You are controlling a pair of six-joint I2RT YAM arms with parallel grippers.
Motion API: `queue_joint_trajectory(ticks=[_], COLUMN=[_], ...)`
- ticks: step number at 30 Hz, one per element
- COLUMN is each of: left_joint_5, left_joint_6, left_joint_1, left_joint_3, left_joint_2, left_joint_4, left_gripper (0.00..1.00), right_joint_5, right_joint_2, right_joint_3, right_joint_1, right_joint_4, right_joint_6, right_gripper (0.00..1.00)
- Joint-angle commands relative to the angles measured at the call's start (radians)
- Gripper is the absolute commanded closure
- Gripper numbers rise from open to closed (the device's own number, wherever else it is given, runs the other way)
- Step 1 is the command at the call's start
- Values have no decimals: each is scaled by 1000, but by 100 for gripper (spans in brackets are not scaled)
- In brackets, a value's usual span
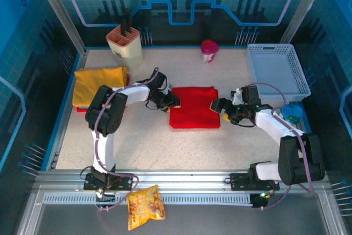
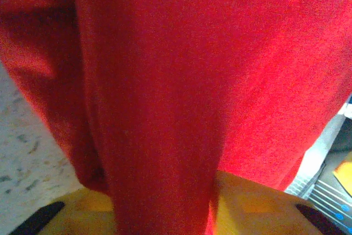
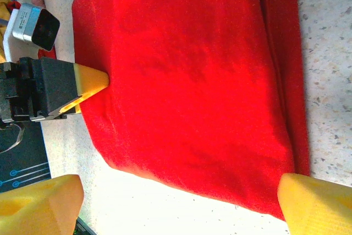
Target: Fold and stack the t-shirts
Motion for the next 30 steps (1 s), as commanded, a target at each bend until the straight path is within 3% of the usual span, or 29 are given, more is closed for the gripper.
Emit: queue_joint_trajectory(ticks=[1, 6, 9, 16, 23, 30], left_joint_5=[48, 30, -32, -261, -369, -515], left_joint_6=[-3, 7, 48, 203, 306, 421], left_joint_1=[-7, -1, 0, 5, 55, 130], left_joint_3=[25, 24, 42, 108, 163, 335], left_joint_2=[24, 27, 11, -126, -278, -323], left_joint_4=[16, 9, -58, -311, -513, -780], left_gripper=[71, 85, 100, 100, 100, 100], right_joint_5=[-33, -39, -42, -34, -49, -77], right_joint_2=[-22, -26, -26, -44, -61, -42], right_joint_3=[-16, -24, -24, -9, 29, 54], right_joint_1=[-23, -31, -35, -36, -37, -34], right_joint_4=[8, 13, 11, -26, -70, -74], right_joint_6=[-9, -7, -8, -18, -42, -50], right_gripper=[8, 9, 9, 9, 9, 9])
